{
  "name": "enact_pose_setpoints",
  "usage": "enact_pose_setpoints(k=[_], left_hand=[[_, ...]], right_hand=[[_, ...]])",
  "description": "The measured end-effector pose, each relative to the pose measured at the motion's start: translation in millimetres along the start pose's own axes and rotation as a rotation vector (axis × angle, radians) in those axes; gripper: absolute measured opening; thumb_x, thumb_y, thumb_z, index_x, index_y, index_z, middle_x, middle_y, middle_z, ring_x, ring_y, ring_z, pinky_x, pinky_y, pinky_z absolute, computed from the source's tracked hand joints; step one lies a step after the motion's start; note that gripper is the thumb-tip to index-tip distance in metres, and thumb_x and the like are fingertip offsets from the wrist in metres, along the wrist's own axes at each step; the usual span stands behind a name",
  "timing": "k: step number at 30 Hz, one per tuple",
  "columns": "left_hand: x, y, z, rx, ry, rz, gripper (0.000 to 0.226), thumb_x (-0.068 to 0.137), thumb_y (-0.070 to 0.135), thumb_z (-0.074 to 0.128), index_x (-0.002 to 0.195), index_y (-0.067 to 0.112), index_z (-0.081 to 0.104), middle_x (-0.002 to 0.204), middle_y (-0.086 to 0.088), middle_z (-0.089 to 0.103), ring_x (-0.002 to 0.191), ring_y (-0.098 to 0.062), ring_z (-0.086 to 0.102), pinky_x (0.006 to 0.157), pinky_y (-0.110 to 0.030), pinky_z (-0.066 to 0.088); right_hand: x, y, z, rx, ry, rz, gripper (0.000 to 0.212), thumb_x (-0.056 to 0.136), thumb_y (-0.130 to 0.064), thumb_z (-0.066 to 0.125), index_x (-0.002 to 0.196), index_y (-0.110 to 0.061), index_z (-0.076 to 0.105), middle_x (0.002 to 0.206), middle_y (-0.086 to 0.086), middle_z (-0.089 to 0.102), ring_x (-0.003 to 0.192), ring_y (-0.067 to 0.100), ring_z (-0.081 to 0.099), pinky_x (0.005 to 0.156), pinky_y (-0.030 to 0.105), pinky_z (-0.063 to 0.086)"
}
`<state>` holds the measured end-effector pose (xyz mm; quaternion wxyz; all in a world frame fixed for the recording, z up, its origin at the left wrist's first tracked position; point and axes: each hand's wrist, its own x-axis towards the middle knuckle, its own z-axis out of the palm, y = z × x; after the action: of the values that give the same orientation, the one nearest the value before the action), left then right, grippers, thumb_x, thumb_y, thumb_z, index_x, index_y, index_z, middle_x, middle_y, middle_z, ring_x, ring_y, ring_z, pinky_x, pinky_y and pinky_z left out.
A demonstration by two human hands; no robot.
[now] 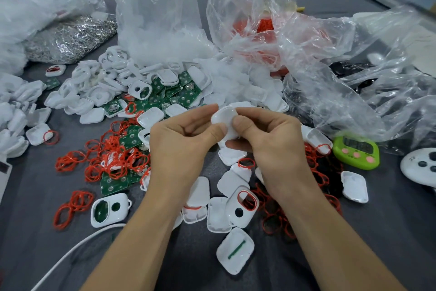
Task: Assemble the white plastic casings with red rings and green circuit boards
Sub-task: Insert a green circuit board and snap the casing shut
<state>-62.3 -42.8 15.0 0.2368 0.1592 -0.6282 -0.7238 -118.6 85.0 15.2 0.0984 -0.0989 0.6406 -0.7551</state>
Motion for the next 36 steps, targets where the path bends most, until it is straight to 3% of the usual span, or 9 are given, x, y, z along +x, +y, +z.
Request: enact_pose_setpoints(k=[4,7,9,11,14,17,23,31,36], left_hand=[[1,5,-1,-0.033,-0.105,-0.019,0.033,0.078,-0.011,0.077,0.103,0.010,0.079,0.098,-0.008,0.080,0.096,-0.024,0.077,0.085,-0.031,0.062],[1,9,-4,0.015,-0.190,-0.024,0.043,0.072,-0.007,0.083,0.103,0.022,0.079,0.117,0.002,0.077,0.113,-0.007,0.070,0.097,-0.026,0.057],[0,9,-3,0.025,-0.229,-0.020,0.044,0.069,-0.007,0.085,0.098,0.026,0.082,0.114,0.003,0.077,0.098,0.000,0.071,0.085,-0.020,0.058],[-2,7,-3,0.014,-0.181,-0.034,0.036,0.066,-0.001,0.088,0.091,0.026,0.084,0.096,-0.003,0.080,0.077,-0.011,0.073,0.069,-0.026,0.060],[-1,1,-5,0.144,-0.039,-0.001,0.029,0.064,0.018,0.089,0.092,0.020,0.083,0.087,-0.007,0.080,0.084,-0.026,0.076,0.080,-0.043,0.061],[-2,1,-5,0.128,-0.046,-0.002,0.024,0.072,0.014,0.090,0.091,0.026,0.084,0.088,-0.004,0.080,0.088,-0.025,0.076,0.083,-0.043,0.061],[-1,10,-4,-0.097,-0.174,-0.108,0.026,0.091,-0.003,0.065,0.094,0.015,0.083,0.084,-0.016,0.078,0.070,-0.026,0.063,0.050,-0.028,0.049],[-3,7,0,0.016,-0.080,-0.001,0.032,0.092,-0.004,0.066,0.092,0.023,0.084,0.080,-0.011,0.079,0.068,-0.024,0.065,0.065,-0.033,0.059],[-2,5,-2,0.076,-0.050,0.030,0.023,0.086,0.001,0.077,0.099,0.019,0.082,0.086,-0.001,0.081,0.080,-0.017,0.077,0.069,-0.027,0.063]], right_hand=[[3,-5,-2,0.254,-0.061,0.255,0.025,0.099,-0.004,0.061,0.085,-0.011,0.080,0.080,0.011,0.078,0.060,0.019,0.072,0.051,0.021,0.055],[2,-10,-6,0.308,-0.227,0.372,0.028,0.104,-0.008,0.051,0.096,-0.004,0.078,0.072,0.011,0.072,0.055,0.018,0.067,0.049,0.022,0.054],[1,-10,-7,0.221,-0.328,0.403,0.032,0.105,-0.013,0.050,0.098,-0.002,0.079,0.076,0.014,0.072,0.058,0.020,0.068,0.054,0.025,0.056],[0,-10,-8,0.181,-0.379,0.430,0.038,0.105,-0.027,0.051,0.108,0.003,0.075,0.090,0.019,0.072,0.066,0.024,0.069,0.060,0.028,0.057],[0,-10,-10,0.221,-0.436,0.445,0.055,0.092,-0.045,0.055,0.120,0.000,0.069,0.105,0.024,0.072,0.077,0.029,0.073,0.067,0.031,0.059],[1,-9,-12,0.238,-0.444,0.414,0.043,0.089,-0.038,0.059,0.108,-0.003,0.076,0.104,0.027,0.074,0.079,0.033,0.076,0.067,0.032,0.062],[2,-8,-13,0.274,-0.488,0.390,0.039,0.093,-0.037,0.054,0.096,-0.007,0.080,0.104,0.024,0.076,0.082,0.033,0.076,0.069,0.033,0.061],[2,-9,-10,0.237,-0.401,0.344,0.030,0.085,-0.029,0.061,0.100,-0.007,0.074,0.090,0.010,0.076,0.081,0.025,0.075,0.069,0.026,0.060],[4,-4,-11,0.166,-0.436,0.311,0.025,0.105,-0.018,0.051,0.110,-0.007,0.073,0.098,0.012,0.077,0.085,0.023,0.076,0.073,0.026,0.061]])
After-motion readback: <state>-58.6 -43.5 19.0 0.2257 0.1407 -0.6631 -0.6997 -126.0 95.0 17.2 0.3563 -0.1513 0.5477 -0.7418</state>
